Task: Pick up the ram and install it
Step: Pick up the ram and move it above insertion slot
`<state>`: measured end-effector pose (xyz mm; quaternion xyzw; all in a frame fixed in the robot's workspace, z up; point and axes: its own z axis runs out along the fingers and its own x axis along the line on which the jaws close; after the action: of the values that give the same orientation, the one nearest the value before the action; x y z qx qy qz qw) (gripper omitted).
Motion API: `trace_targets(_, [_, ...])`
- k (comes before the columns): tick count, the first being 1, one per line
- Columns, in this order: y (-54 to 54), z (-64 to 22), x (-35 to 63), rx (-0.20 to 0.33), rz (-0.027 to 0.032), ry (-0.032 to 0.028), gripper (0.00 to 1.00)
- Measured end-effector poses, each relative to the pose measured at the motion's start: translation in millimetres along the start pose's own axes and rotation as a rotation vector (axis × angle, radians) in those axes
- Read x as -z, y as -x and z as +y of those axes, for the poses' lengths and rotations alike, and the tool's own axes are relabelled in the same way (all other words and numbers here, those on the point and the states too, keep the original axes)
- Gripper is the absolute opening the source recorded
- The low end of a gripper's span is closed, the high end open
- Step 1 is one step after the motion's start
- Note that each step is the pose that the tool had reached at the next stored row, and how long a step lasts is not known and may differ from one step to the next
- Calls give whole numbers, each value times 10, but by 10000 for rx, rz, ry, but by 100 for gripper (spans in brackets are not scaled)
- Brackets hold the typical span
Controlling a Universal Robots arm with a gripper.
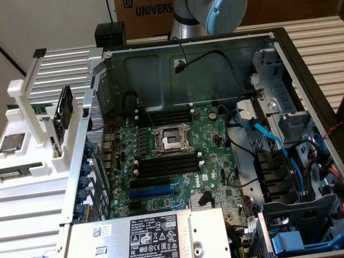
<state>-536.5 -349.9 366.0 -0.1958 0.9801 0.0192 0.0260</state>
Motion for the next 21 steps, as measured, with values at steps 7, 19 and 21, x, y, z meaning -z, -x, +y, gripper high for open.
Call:
trace_targets(7, [0,0,-1,1827,51,107,10])
trace_targets(19, [0,0,0,4742,132,278,10])
trace_targets(21, [0,0,0,5096,141,299,10])
